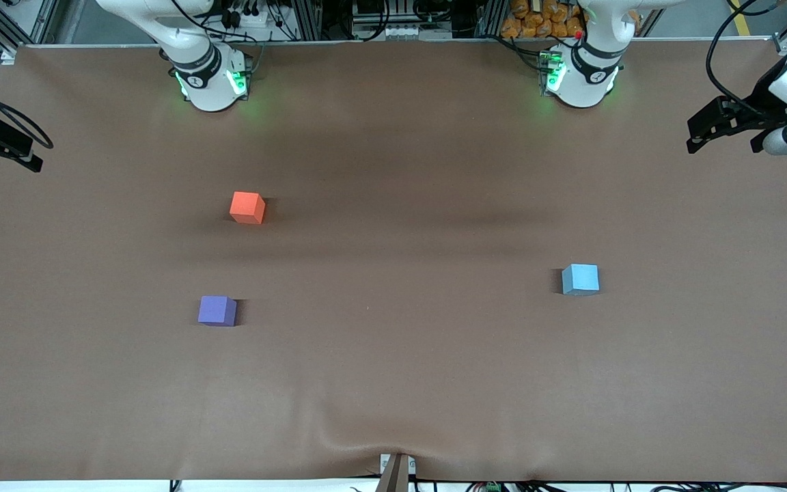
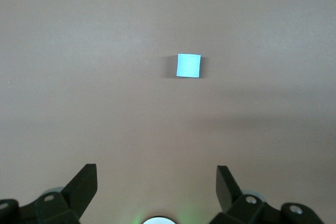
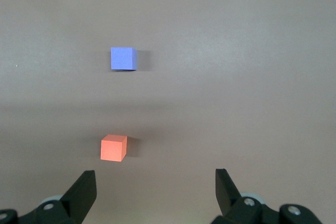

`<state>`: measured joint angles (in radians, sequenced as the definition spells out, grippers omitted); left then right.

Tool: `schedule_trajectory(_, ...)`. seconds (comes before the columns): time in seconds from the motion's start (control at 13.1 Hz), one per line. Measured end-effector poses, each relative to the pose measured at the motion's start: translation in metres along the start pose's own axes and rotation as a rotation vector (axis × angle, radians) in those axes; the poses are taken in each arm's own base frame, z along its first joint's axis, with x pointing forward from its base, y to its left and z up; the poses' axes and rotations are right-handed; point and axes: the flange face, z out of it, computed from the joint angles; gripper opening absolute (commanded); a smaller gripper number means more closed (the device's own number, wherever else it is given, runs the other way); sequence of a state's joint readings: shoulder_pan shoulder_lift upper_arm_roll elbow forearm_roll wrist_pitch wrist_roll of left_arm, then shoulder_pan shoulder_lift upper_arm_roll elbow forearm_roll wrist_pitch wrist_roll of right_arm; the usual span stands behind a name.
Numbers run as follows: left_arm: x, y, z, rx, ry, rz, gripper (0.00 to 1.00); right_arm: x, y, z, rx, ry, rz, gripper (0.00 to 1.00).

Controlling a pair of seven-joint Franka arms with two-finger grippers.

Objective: Place blue block between orange and purple blocks

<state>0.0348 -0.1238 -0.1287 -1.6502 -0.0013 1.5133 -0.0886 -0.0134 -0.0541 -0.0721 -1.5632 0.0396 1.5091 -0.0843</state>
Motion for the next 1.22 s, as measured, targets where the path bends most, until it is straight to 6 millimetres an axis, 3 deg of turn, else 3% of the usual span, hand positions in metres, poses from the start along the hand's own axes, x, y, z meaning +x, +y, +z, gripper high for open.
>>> schedule_trajectory(0.76,0.0,0.0,0.0,0.003,-0.003,0.0,1.0,0.0,0.0,-0.001,0.0,0.0,0.0,1.0)
schedule_trajectory(1.22,0.018,0.004,0.023,0.002,-0.023,0.01,1.0,-0.008,0.0,0.003,0.005,-0.066,0.005,1.0)
